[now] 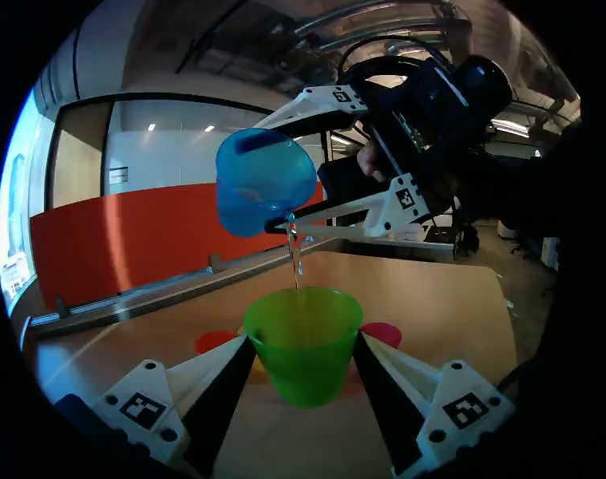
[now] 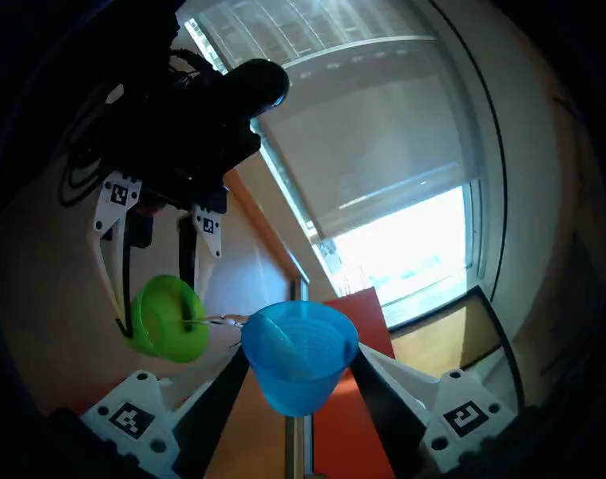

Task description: Pour water

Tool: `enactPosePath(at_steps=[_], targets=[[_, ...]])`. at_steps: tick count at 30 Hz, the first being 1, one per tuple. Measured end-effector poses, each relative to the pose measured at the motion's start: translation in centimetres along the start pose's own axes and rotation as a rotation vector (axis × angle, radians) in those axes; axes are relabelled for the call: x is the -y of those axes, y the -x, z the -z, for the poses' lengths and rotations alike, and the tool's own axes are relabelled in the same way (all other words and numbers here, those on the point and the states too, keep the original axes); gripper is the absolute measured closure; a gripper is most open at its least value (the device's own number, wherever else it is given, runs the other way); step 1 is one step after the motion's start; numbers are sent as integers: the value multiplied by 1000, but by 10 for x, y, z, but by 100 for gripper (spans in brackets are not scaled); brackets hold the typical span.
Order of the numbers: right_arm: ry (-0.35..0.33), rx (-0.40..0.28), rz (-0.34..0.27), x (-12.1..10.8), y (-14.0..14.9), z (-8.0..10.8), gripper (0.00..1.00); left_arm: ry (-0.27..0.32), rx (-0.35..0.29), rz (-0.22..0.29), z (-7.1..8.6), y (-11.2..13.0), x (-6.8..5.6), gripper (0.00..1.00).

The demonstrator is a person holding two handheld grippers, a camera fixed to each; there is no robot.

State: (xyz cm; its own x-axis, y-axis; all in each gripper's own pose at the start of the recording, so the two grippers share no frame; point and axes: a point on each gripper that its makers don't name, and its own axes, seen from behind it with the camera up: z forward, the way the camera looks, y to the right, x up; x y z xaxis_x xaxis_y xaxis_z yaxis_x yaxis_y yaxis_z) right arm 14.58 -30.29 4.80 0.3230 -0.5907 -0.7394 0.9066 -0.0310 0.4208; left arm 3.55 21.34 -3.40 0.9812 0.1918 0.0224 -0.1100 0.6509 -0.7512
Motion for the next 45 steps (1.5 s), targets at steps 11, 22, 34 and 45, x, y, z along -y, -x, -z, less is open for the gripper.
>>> enactPosePath(at_steps=[11, 22, 34, 45], targets=[[-2, 1, 18, -1, 0, -1, 10, 0, -1, -1, -1, -2, 0, 16], [0, 4, 37, -3, 2, -1, 10, 3, 0, -3, -2, -2, -1, 16], [6, 6, 57, -4, 2, -1, 10, 2, 2, -3, -3, -1, -2, 16], [15, 5, 81, -6, 0, -1, 10, 1, 1, -1, -3, -1, -2, 16]])
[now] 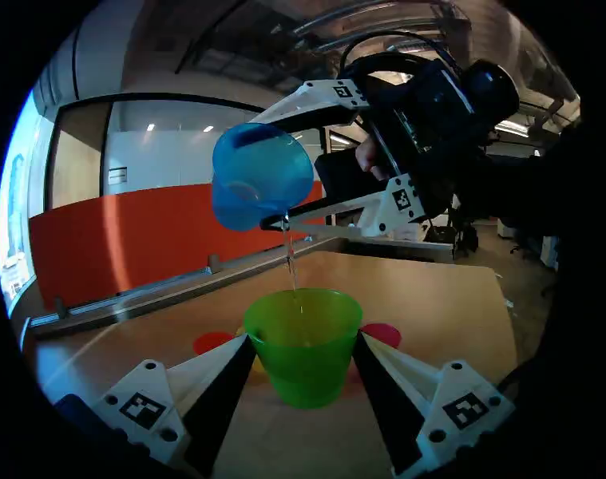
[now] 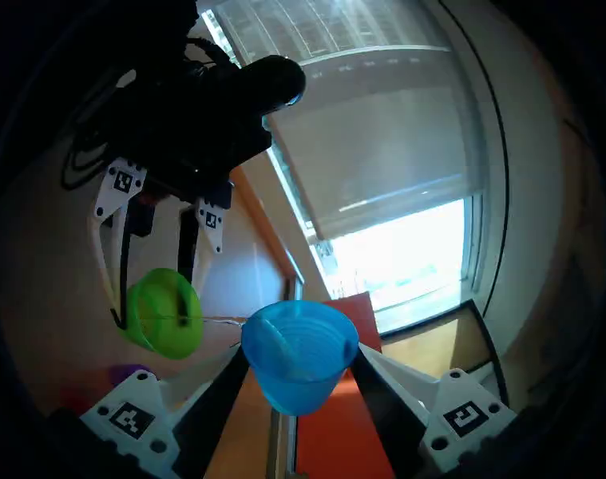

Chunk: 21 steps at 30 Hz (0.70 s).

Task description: Pour water

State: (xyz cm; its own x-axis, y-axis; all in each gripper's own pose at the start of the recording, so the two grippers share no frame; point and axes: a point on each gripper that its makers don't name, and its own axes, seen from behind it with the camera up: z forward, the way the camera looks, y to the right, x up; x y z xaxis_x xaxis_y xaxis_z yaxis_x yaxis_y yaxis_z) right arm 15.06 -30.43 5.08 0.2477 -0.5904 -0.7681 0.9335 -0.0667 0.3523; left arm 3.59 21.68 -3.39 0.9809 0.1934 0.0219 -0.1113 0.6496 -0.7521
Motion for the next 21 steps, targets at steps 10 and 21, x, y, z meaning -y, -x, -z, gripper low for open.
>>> enactPosePath(at_steps=[10, 21], targets=[[7, 2, 19, -1, -1, 0, 10, 1, 2, -2, 0, 0, 0, 17], [3, 3, 40, 1, -3, 1, 10, -1, 2, -3, 0, 1, 0, 17]])
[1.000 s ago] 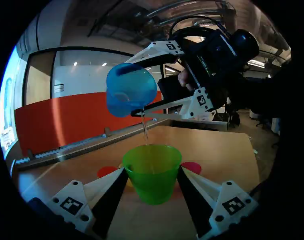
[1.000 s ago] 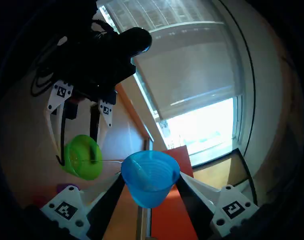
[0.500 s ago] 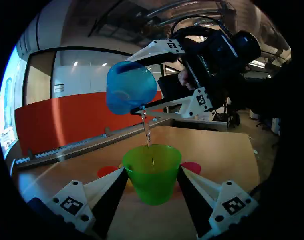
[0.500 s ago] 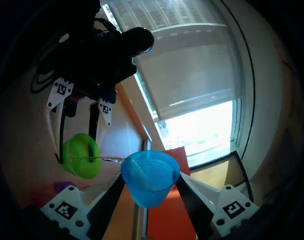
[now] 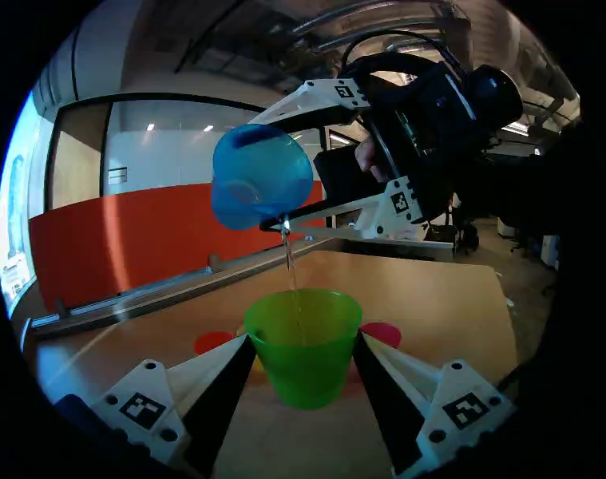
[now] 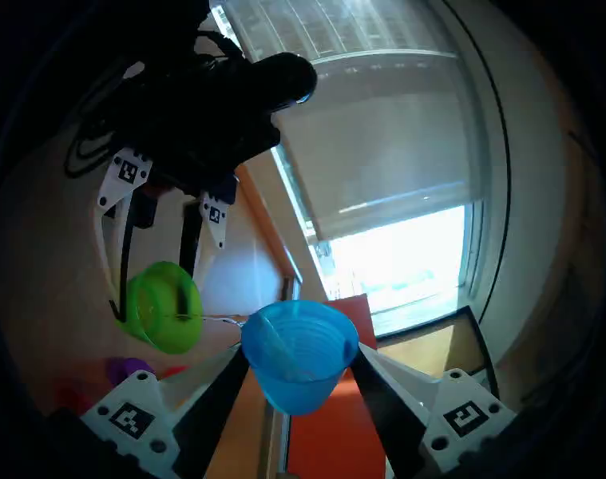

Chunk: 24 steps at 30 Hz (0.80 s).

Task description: Pour water

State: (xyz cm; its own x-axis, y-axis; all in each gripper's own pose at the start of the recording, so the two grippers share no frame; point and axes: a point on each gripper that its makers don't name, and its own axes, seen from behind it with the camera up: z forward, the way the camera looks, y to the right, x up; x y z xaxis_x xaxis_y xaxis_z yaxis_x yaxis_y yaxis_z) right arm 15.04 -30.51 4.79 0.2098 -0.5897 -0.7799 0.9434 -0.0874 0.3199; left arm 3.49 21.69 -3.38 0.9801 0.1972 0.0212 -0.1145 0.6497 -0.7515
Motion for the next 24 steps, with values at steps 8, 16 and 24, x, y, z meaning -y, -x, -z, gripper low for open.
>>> enactPosePath(at_steps=[8, 16, 24], targets=[[1, 2, 9, 0, -1, 1, 10, -1, 1, -1, 0, 0, 0, 16], [10, 1, 14, -2, -4, 2, 10, -1, -1, 0, 0, 0, 0, 17], [15, 1, 32, -2, -10, 3, 10, -1, -2, 1, 0, -1, 0, 16]])
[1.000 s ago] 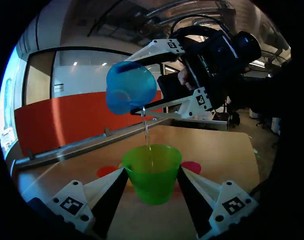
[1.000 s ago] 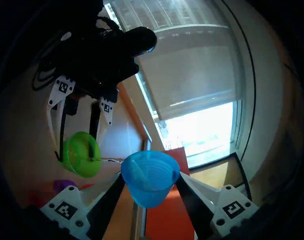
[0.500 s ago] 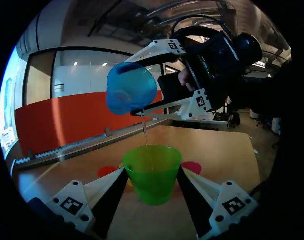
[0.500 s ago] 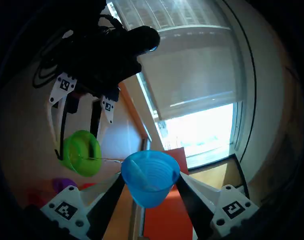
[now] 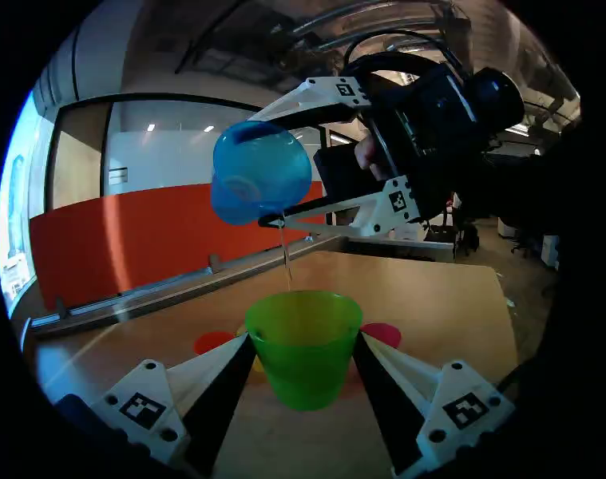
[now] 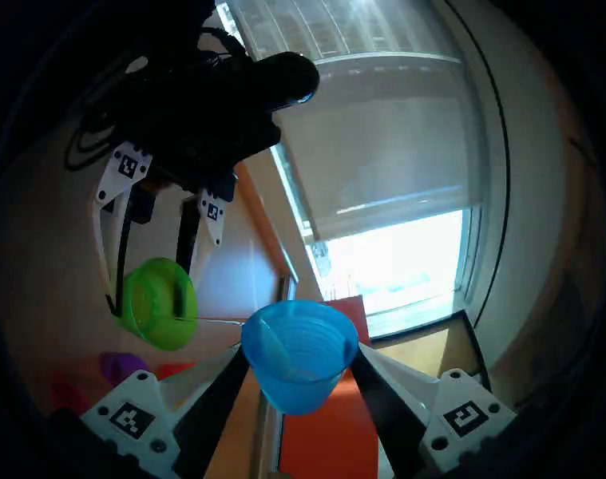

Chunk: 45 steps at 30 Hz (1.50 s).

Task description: Pour water

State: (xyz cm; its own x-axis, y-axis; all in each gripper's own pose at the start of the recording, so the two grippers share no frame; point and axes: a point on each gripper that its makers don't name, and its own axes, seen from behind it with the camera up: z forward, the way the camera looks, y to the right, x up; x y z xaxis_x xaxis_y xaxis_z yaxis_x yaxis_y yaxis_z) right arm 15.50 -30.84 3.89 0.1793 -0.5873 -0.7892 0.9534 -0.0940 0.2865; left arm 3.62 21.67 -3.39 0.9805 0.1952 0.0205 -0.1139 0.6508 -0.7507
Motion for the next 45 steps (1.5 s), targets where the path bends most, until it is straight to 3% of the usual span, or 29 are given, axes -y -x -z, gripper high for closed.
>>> enactPosePath(at_steps=[45], targets=[[20, -6, 105, -1, -35, 9, 10, -2, -5, -1, 1, -2, -2, 16]])
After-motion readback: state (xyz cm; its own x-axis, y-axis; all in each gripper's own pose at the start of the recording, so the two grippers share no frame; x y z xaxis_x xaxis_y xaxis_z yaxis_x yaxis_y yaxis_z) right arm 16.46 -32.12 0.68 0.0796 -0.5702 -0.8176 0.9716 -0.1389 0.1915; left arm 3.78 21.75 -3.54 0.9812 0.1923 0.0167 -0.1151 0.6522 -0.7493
